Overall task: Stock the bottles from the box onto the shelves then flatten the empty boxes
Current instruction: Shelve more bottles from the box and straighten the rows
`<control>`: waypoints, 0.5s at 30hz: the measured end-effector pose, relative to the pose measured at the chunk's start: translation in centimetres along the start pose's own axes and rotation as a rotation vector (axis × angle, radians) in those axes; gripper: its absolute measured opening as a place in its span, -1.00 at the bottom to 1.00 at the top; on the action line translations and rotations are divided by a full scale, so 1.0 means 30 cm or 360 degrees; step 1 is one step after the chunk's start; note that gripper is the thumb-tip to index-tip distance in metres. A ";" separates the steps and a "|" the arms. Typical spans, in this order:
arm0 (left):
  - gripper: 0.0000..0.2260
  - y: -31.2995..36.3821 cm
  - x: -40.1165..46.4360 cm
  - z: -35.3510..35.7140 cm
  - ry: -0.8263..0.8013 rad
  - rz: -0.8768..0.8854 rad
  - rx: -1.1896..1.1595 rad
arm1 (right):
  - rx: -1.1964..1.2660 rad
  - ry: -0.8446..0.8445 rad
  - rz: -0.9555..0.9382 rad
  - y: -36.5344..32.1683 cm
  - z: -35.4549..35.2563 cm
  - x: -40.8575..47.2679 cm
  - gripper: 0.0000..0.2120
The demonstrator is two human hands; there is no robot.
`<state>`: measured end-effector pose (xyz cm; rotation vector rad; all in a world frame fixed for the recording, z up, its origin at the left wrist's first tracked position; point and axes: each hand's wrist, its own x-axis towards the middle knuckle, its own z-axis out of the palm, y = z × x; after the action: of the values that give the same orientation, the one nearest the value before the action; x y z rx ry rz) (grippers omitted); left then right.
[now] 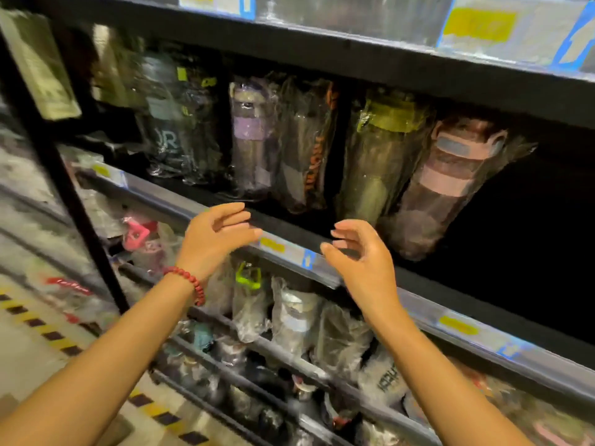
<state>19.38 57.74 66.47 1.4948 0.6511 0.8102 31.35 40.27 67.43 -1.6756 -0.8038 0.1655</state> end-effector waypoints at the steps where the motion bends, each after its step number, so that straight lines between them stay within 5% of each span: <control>1: -0.55 -0.021 -0.022 -0.075 0.0076 -0.0023 -0.0006 | 0.0025 -0.0152 0.0013 -0.012 0.076 -0.007 -0.73; 11: -0.66 -0.315 -0.342 -0.850 0.0865 -0.0586 0.0246 | -0.0130 -0.1380 0.0316 0.006 0.953 -0.182 -0.67; 15: -0.79 -0.449 -0.518 -1.149 0.1056 -0.0899 0.0314 | -0.0207 -0.1645 0.0476 0.032 1.280 -0.330 -0.78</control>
<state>-16.63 67.10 51.39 1.0981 1.6035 0.8004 4.55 65.55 52.70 -1.7897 -1.3137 1.2816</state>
